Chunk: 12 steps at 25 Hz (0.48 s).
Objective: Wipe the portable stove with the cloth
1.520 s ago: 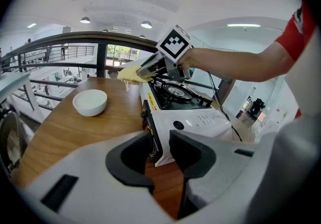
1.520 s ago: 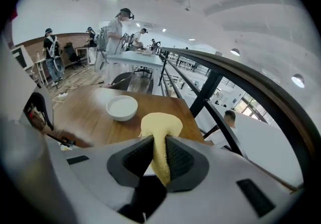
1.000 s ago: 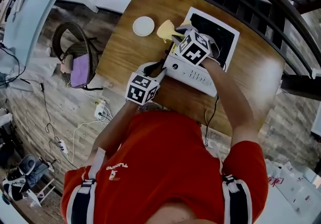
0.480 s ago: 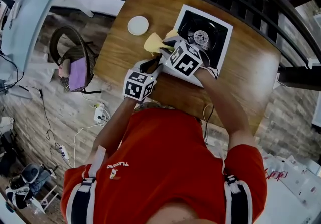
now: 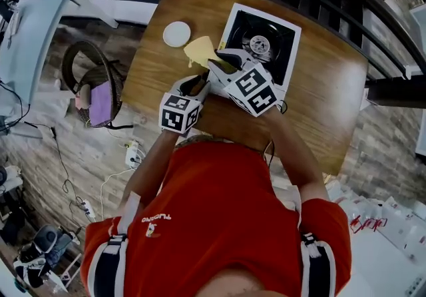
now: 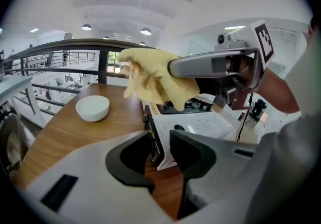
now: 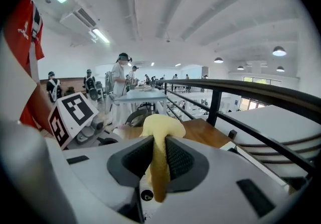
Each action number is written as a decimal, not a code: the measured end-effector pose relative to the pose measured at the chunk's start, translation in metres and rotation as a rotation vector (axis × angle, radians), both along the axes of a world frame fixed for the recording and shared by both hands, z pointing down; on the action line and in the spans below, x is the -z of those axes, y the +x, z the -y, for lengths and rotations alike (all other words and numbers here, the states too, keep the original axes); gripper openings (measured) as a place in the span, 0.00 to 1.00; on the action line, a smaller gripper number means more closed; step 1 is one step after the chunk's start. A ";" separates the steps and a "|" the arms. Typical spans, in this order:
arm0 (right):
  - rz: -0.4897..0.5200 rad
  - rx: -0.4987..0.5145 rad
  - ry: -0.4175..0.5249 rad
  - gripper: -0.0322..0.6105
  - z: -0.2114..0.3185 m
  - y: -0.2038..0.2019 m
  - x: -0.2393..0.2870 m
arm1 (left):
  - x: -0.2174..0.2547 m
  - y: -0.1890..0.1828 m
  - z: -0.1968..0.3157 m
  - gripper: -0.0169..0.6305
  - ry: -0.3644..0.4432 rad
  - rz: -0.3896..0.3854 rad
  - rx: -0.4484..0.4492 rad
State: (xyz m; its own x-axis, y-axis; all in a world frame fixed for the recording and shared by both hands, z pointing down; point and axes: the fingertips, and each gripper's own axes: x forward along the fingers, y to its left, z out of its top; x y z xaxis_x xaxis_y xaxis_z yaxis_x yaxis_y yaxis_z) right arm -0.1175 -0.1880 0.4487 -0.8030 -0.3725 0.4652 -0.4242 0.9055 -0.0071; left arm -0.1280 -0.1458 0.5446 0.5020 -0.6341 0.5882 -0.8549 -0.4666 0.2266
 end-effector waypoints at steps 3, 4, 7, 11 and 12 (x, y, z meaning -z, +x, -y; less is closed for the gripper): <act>0.099 -0.081 0.037 0.18 0.004 0.014 0.022 | 0.014 -0.003 0.004 0.22 0.045 -0.036 0.009; 0.128 -0.108 0.048 0.18 0.005 0.020 0.029 | 0.021 -0.003 0.005 0.22 0.067 -0.054 0.011; 0.212 -0.186 0.085 0.18 0.006 0.043 0.049 | 0.049 0.001 0.012 0.22 0.151 -0.120 0.011; 0.334 -0.290 0.137 0.18 0.004 0.075 0.076 | 0.095 0.007 0.021 0.17 0.276 -0.205 0.016; 0.359 -0.315 0.153 0.18 0.003 0.084 0.082 | 0.108 0.009 0.023 0.15 0.308 -0.224 0.015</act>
State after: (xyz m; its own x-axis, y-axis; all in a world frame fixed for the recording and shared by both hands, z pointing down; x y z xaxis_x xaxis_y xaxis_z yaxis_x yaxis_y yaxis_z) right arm -0.0337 -0.1909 0.3662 -0.7401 -0.6648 0.1010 -0.6721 0.7360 -0.0804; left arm -0.1185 -0.1685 0.4370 0.5861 -0.7721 0.2456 -0.8071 -0.5298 0.2604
